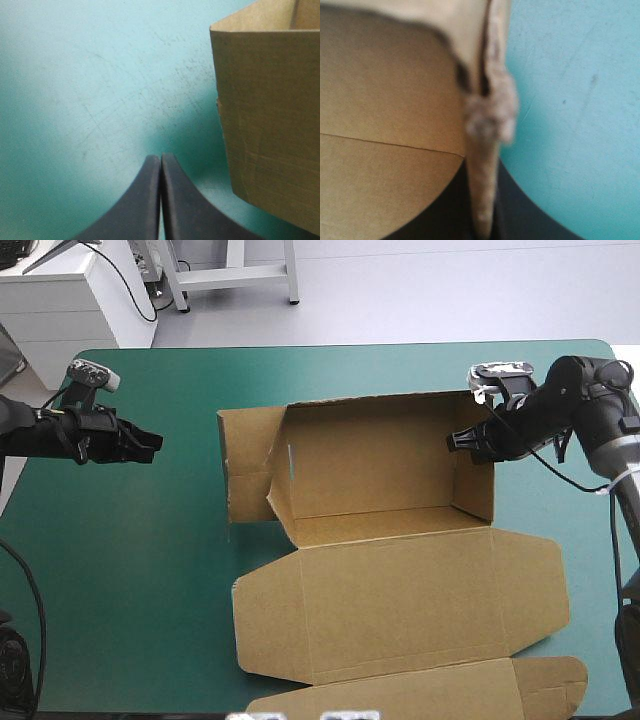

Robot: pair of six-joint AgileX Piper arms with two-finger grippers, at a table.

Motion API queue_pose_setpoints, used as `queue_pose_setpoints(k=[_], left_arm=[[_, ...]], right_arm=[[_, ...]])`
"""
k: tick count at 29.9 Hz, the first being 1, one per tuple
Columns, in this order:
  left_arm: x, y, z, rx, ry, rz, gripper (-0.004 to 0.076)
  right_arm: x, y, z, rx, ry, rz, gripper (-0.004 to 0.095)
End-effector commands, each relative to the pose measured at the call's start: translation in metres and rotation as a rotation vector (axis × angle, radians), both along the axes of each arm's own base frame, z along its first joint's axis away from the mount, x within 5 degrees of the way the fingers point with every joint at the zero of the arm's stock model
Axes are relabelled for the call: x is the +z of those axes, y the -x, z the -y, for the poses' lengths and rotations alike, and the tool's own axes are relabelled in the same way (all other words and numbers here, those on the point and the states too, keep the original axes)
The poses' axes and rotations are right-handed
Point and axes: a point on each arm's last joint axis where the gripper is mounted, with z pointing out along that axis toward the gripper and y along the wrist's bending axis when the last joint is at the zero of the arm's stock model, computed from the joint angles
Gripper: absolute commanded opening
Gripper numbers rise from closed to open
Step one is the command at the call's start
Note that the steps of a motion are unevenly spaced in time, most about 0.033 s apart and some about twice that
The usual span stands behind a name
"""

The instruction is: Fold the box

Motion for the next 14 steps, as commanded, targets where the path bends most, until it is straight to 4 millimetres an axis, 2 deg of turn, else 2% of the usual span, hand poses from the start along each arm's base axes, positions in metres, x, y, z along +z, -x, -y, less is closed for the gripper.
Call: queue_pose_setpoints(k=[1,9,14], left_arm=[[0.022,0.008,0.006,0.004,0.048,0.074,-0.0008],[0.023,0.008,0.008,0.004,0.084,0.079,-0.0008],[0.023,0.008,0.008,0.004,0.082,0.078,-0.0008]], right_arm=[[0.011,0.001,0.002,-0.03,-0.024,0.025,-0.0014],[-0.021,-0.023,0.0,0.004,-0.008,-0.044,-0.0015],[-0.04,-0.042,-0.005,0.002,-0.058,-0.036,-0.0015]])
